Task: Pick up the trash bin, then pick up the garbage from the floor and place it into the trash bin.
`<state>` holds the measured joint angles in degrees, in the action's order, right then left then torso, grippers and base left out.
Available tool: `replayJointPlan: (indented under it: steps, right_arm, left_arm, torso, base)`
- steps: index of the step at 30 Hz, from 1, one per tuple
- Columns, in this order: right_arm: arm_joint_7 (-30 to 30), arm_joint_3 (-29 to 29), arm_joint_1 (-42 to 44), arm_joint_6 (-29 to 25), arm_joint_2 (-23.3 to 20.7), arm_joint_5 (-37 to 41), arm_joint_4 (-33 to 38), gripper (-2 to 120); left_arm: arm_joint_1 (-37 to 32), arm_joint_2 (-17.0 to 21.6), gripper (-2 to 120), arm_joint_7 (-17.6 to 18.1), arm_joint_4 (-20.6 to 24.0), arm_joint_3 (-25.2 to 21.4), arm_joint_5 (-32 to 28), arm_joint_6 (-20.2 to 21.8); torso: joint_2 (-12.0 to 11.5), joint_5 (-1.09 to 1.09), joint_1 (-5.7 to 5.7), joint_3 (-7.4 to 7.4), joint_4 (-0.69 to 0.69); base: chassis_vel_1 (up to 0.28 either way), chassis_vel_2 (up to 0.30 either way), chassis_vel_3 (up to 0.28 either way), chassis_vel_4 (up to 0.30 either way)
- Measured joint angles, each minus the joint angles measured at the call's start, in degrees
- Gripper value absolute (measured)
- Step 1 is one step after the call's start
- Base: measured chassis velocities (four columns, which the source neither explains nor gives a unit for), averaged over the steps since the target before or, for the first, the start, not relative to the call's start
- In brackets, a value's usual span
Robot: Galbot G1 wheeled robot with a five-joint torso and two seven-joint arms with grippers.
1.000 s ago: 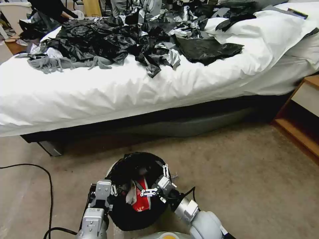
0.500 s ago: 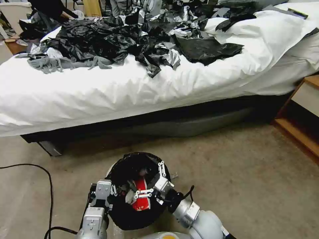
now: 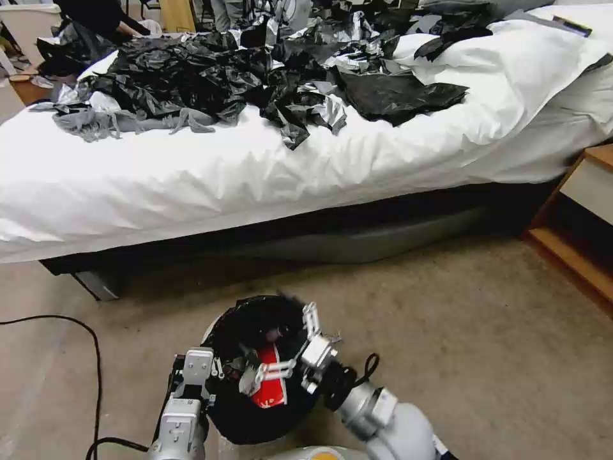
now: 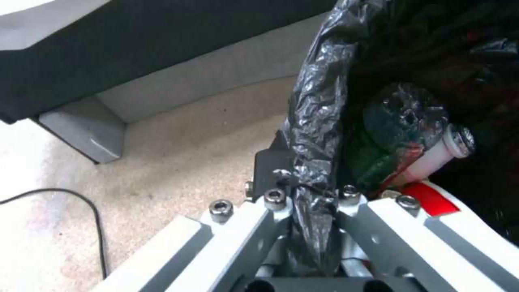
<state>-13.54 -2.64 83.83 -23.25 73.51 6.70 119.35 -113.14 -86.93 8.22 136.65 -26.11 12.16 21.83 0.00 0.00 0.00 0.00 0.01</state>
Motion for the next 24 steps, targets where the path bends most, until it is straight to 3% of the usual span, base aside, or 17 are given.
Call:
replayJointPlan:
  steps: [5, 11, 24]
  right_arm:
    - [5.0, -6.3, 4.0, -0.7, 1.3, -2.2, 3.3, 100]
    - [9.3, -10.6, 7.8, -2.8, 2.0, -3.4, 1.5, 100]
    - [12.0, -11.1, 7.5, -3.7, 2.9, -3.8, -4.4, 100]
  left_arm:
    - [0.2, 0.1, 0, 0.0, -0.1, -0.3, -0.5, 0.0]
    - [0.3, 0.2, 0, 0.0, -0.1, -0.5, -1.0, 0.0]
    - [0.0, 0.2, 0, 0.0, 0.4, -0.8, -1.4, -0.3]
  torso:
    - [0.0, 0.0, 0.0, 0.0, -0.01]
    - [0.0, 0.0, 0.0, 0.0, -0.01]
    - [0.0, 0.0, 0.0, 0.0, -0.01]
  base:
    - [0.0, 0.0, 0.0, 0.0]
    - [0.0, 0.0, 0.0, 0.0]
    - [0.0, 0.0, 0.0, 0.0]
